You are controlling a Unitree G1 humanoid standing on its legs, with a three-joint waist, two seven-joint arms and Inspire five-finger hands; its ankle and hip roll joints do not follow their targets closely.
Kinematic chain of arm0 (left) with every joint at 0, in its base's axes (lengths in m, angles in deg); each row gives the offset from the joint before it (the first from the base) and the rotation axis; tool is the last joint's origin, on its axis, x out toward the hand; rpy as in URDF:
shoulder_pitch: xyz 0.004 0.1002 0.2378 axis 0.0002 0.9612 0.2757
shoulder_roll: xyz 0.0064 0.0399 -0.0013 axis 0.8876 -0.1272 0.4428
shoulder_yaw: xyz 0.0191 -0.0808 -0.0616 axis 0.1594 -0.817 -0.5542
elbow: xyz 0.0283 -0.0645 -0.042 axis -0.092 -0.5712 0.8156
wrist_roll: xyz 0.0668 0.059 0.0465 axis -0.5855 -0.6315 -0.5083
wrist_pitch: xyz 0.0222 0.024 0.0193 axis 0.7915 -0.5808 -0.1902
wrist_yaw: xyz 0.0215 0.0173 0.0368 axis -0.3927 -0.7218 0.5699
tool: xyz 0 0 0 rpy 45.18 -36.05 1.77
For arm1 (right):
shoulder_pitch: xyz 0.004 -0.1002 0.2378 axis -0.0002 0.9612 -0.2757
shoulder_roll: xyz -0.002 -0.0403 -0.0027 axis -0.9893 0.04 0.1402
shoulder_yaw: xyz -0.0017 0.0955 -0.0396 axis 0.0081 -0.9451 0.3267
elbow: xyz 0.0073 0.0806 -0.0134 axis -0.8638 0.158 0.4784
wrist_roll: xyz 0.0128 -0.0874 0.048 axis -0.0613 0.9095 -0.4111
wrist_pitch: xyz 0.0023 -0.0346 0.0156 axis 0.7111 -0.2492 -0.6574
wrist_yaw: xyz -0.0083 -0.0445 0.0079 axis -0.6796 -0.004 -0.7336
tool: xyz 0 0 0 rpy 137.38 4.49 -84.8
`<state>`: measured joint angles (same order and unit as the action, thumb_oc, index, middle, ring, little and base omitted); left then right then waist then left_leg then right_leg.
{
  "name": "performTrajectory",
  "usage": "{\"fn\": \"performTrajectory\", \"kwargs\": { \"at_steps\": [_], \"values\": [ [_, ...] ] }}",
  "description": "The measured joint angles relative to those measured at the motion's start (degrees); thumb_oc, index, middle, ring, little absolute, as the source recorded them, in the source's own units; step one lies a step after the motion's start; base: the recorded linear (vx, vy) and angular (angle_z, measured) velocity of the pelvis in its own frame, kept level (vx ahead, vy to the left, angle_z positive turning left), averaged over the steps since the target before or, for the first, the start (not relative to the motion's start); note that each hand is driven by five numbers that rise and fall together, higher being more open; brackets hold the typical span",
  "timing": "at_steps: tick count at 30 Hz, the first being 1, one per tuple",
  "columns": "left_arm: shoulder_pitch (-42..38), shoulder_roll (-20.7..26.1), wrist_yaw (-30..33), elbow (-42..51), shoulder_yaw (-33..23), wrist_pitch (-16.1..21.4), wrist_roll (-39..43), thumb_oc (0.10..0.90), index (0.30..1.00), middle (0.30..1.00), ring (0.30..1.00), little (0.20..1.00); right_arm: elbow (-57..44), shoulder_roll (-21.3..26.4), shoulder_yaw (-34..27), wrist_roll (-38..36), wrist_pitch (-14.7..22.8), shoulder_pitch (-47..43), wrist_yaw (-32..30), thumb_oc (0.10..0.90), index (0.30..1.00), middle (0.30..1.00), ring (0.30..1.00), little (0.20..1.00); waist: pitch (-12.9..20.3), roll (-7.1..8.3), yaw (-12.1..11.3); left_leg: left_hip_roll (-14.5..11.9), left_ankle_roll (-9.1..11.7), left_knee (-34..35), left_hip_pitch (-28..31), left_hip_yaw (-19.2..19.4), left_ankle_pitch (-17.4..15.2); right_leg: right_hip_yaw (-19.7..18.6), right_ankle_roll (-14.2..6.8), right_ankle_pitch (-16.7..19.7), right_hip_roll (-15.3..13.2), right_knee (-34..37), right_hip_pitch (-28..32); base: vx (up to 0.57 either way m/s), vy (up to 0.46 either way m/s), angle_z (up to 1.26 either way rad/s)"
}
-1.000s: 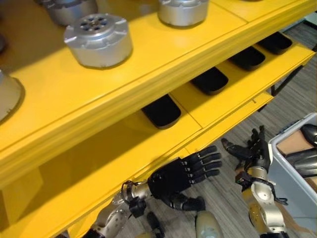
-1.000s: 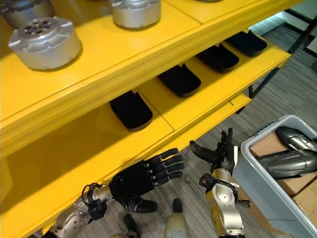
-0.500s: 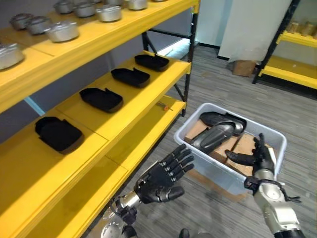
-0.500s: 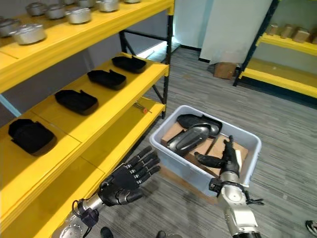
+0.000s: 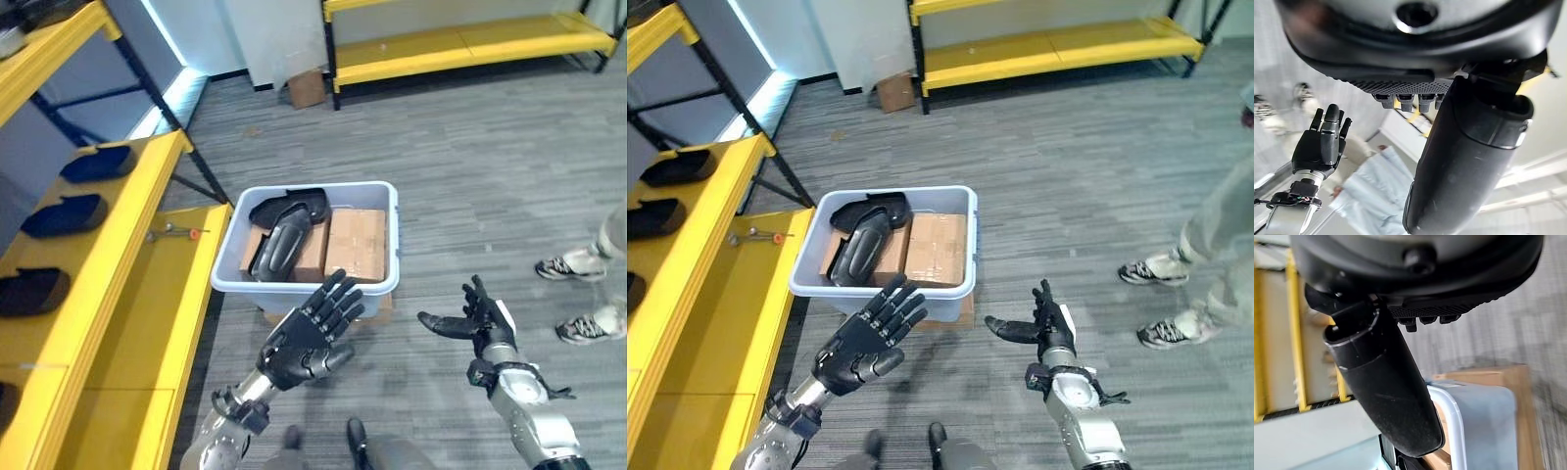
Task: Move parts from the plastic box to the shelf.
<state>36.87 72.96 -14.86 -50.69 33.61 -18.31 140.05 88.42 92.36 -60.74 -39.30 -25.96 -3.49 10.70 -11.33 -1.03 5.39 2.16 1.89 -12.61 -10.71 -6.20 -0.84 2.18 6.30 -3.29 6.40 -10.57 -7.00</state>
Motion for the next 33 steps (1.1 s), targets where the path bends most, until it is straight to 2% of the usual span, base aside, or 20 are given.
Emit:
{"fn": "performTrajectory", "kwargs": {
  "at_steps": [1, 2, 3, 5, 6, 9, 10, 11, 12, 14, 16, 19, 20, 22, 23, 25, 26, 28, 31, 33],
  "values": [
    [-1.5, -0.8, -0.1, -0.7, 1.4, 0.0, -0.1, 0.9, 1.0, 1.0, 1.0, 1.0, 0.2, -2.2, 0.3, -0.1, 0.1, 2.3, -0.8, 0.9, 1.0, 1.0, 1.0, 1.0, -0.2, -2.2, 2.0, 2.4, -4.2, 2.2, -1.9, 1.8, -0.5, 2.5, -12.1, -4.9, 0.0, -3.8, -1.1, 0.27, 0.101, 0.43],
    [-1.6, -1.5, -2.0, 1.8, 0.8, 0.4, 0.0, 0.9, 1.0, 1.0, 1.0, 1.0, -1.8, -2.3, 2.2, -0.1, 0.3, 2.9, -1.2, 0.9, 1.0, 1.0, 1.0, 1.0, -0.4, -2.36, 1.4, 2.5, -0.4, 3.8, -6.3, 2.3, 1.4, -6.0, -8.1, -12.7, -3.0, -15.9, -5.1, 0.3, 0.135, 0.58],
    [-3.5, -2.0, -2.2, 0.5, 2.6, -0.3, -0.4, 0.9, 1.0, 1.0, 1.0, 1.0, -0.3, -2.5, 2.8, -0.1, 0.0, 2.1, -1.9, 0.9, 1.0, 1.0, 1.0, 1.0, -1.7, -3.51, -0.2, 2.7, 0.1, 8.2, -9.3, 1.2, 3.2, -6.2, -1.8, -9.3, -0.6, -11.7, -1.7, 0.34, 0.191, -0.12],
    [-2.0, -0.6, -2.1, 1.8, 1.9, 0.1, -0.1, 0.9, 1.0, 1.0, 1.0, 1.0, 0.7, -2.6, 5.4, 0.0, 0.0, -0.6, -1.0, 0.9, 1.0, 1.0, 1.0, 1.0, -2.4, -2.3, -3.5, 2.9, -2.2, 8.9, -13.2, -4.3, 3.7, -10.4, -2.5, -6.1, 1.8, -3.3, 5.8, 0.33, 0.231, -0.91],
    [-1.9, 0.3, -2.0, 1.8, 1.9, 0.1, -0.1, 0.9, 1.0, 1.0, 1.0, 1.0, 0.7, -2.5, 5.6, 0.0, 0.5, -1.9, -0.3, 0.9, 1.0, 1.0, 1.0, 1.0, -2.6, -1.16, -3.8, 2.9, -3.0, 7.2, -13.1, -3.7, 3.5, -10.7, -1.8, -5.6, 2.0, -0.7, 9.5, 0.36, 0.299, -0.99],
    [-2.8, 1.4, -2.2, 0.3, 1.9, 0.1, -0.1, 0.9, 1.0, 1.0, 1.0, 1.0, -0.1, -2.0, 3.9, 0.0, 1.1, -2.0, 0.1, 0.9, 1.0, 1.0, 1.0, 1.0, -1.4, 2.78, -2.1, 4.2, -5.9, 2.1, -10.3, 6.1, 2.1, -10.4, -2.9, -6.4, 0.6, 3.9, 14.7, 0.29, 0.257, -0.17],
    [-3.2, 1.9, -2.0, -0.7, 2.0, 0.1, -0.1, 0.9, 1.0, 1.0, 1.0, 1.0, -0.3, -0.5, 3.4, 0.0, 1.1, -1.2, 0.2, 0.9, 1.0, 1.0, 1.0, 1.0, -1.1, 3.45, -2.1, 5.1, -9.5, 4.0, -4.8, 7.4, 2.6, -8.0, -3.3, -6.6, 1.3, 2.0, 14.9, 0.32, 0.276, 0.09],
    [-3.9, 3.1, -1.9, -1.0, 2.3, 0.1, -0.1, 0.9, 1.0, 1.0, 1.0, 1.0, 0.7, -1.1, 2.0, 0.0, 1.0, -0.3, 0.0, 0.9, 1.0, 1.0, 1.0, 1.0, -1.2, 2.65, -1.4, 4.2, -11.9, 9.8, 2.1, 5.0, 8.2, -6.1, -5.7, -9.7, 2.8, -5.6, 12.9, 0.36, 0.287, 0.07],
    [-5.3, 1.9, -1.1, -0.6, 1.9, 0.5, 0.2, 0.9, 1.0, 1.0, 1.0, 1.0, 0.0, 0.5, 1.0, 0.0, 1.0, -0.8, 0.8, 0.9, 1.0, 1.0, 1.0, 1.0, -2.1, 0.42, -0.9, 4.6, -13.1, 12.1, 3.8, 4.2, 7.9, -5.9, -5.9, -13.1, -1.6, -10.5, 6.9, 0.46, 0.359, 0.15],
    [-7.0, 1.6, -1.0, -0.9, 1.9, 0.4, 0.1, 0.9, 1.0, 1.0, 1.0, 1.0, 0.0, 0.3, 1.1, 0.0, 0.9, -0.7, 0.7, 0.9, 1.0, 1.0, 1.0, 1.0, -2.5, -1.03, -0.9, 6.1, -12.1, 11.9, 6.1, 4.0, 5.4, -5.3, -8.1, -11.8, -8.4, -7.4, 3.8, 0.38, 0.281, 0.17],
    [-4.8, 1.7, -1.2, -0.4, 1.0, 0.4, 0.0, 0.9, 1.0, 1.0, 1.0, 1.0, -0.2, -1.1, 2.8, 0.0, 0.6, 1.1, 0.8, 0.9, 1.0, 1.0, 1.0, 1.0, -2.4, -0.49, -2.7, 5.8, -8.8, 8.8, 8.2, 4.3, 3.0, -4.3, -9.3, -10.6, -8.6, -9.3, 6.9, 0.27, 0.213, 0.2],
    [-2.5, 2.2, -1.2, -0.5, 0.2, 0.3, -0.1, 0.9, 1.0, 1.0, 1.0, 1.0, -0.1, -2.2, 2.8, 0.1, 0.6, 0.3, 0.5, 0.9, 1.0, 1.0, 1.0, 1.0, -2.1, 0.7, -4.2, 5.7, -8.6, 7.0, 8.6, 4.6, 1.0, -3.1, -10.2, -10.2, -8.3, -20.7, 2.7, 0.2, 0.17, 0.41],
    [-2.1, 2.4, -1.3, -0.8, 0.2, 0.2, -0.2, 0.9, 1.0, 1.0, 1.0, 1.0, 0.5, -3.8, 2.3, 0.1, 0.6, -1.5, 0.0, 0.9, 1.0, 1.0, 1.0, 1.0, -2.1, 1.9, -4.6, 5.1, -8.6, 0.9, 5.6, 7.1, -1.9, -2.6, -12.8, -7.1, -8.3, -32.5, -3.9, 0.12, 0.021, 0.43],
    [-0.8, 3.2, -1.2, -0.2, 0.3, 0.0, -0.5, 0.9, 1.0, 1.0, 1.0, 1.0, 0.3, -4.9, 2.6, 0.0, 0.8, -3.3, 0.2, 0.9, 1.0, 1.0, 1.0, 1.0, -1.6, 2.17, -6.1, 4.5, -10.3, 2.9, 7.3, 7.2, -3.4, -1.2, -12.1, -6.7, -9.7, -41.0, -10.6, 0.14, -0.102, 0.12],
    [-1.2, 3.8, -0.8, -0.1, 0.3, 0.3, -0.1, 0.9, 1.0, 1.0, 1.0, 1.0, 0.3, -5.0, 3.7, 0.0, 1.0, -5.4, 0.6, 0.9, 1.0, 1.0, 1.0, 1.0, -2.0, 0.88, -5.6, 3.1, -9.3, 6.6, 7.8, 7.7, -3.1, -0.3, -10.4, -9.4, -9.6, -29.1, -14.2, 0.07, -0.198, -0.29],
    [0.4, 5.1, -0.8, 0.1, 0.1, 1.5, 0.0, 0.9, 1.0, 1.0, 1.0, 1.0, -3.6, -2.8, 6.4, -0.1, 1.0, 0.8, 0.7, 0.9, 1.0, 1.0, 1.0, 1.0, -1.5, 2.04, -4.9, 2.4, -7.4, 10.4, 9.9, 9.3, -2.4, 1.3, -7.3, -2.3, -8.6, -3.6, -13.2, -0.05, -0.187, -0.16],
    [1.5, 4.8, -0.8, 0.9, 0.5, 2.8, 0.1, 0.9, 1.0, 1.0, 1.0, 1.0, -3.4, -1.3, 6.5, -0.1, 1.0, 3.7, 0.5, 0.9, 1.0, 1.0, 1.0, 1.0, -1.4, 2.34, -5.4, 2.1, -6.4, 11.2, 10.7, 8.9, -2.1, 3.0, -6.2, 0.7, -7.1, -0.2, -10.3, -0.16, -0.188, 0.0],
    [0.3, 4.3, -0.5, -0.3, 2.3, 3.4, 0.0, 0.9, 1.0, 1.0, 1.0, 1.0, 2.3, -1.1, 6.5, -0.2, 1.4, 1.8, 0.0, 0.9, 1.0, 1.0, 1.0, 1.0, -1.4, 3.37, -5.5, 2.7, -5.1, 9.9, 9.6, 9.1, -2.2, 0.6, -3.5, 13.1, -6.2, 8.6, -6.9, -0.12, -0.176, -0.22],
    [-1.7, 3.1, 0.4, -0.7, 2.9, 3.7, -0.1, 0.9, 1.0, 1.0, 1.0, 1.0, 5.2, -0.7, 6.2, -1.3, 1.4, -1.6, -0.6, 0.9, 1.0, 1.0, 1.0, 1.0, -1.7, 3.31, -5.2, 2.7, -4.2, 5.1, 5.1, 8.0, -4.4, -1.0, -2.5, 15.4, -6.1, 12.3, -6.4, 0.04, -0.138, -0.27],
    [-2.1, 2.9, 0.5, 0.1, 1.3, 3.7, 0.1, 0.9, 1.0, 1.0, 1.0, 1.0, 3.8, -0.5, 5.4, -1.3, 1.5, -0.1, 0.3, 0.9, 1.0, 1.0, 1.0, 1.0, -1.7, 3.26, -3.9, 0.9, -3.7, 6.7, 6.6, 6.1, -3.4, -0.3, -3.1, 12.8, -4.2, 12.7, -2.7, 0.03, -0.178, -0.06]
  ]
}}
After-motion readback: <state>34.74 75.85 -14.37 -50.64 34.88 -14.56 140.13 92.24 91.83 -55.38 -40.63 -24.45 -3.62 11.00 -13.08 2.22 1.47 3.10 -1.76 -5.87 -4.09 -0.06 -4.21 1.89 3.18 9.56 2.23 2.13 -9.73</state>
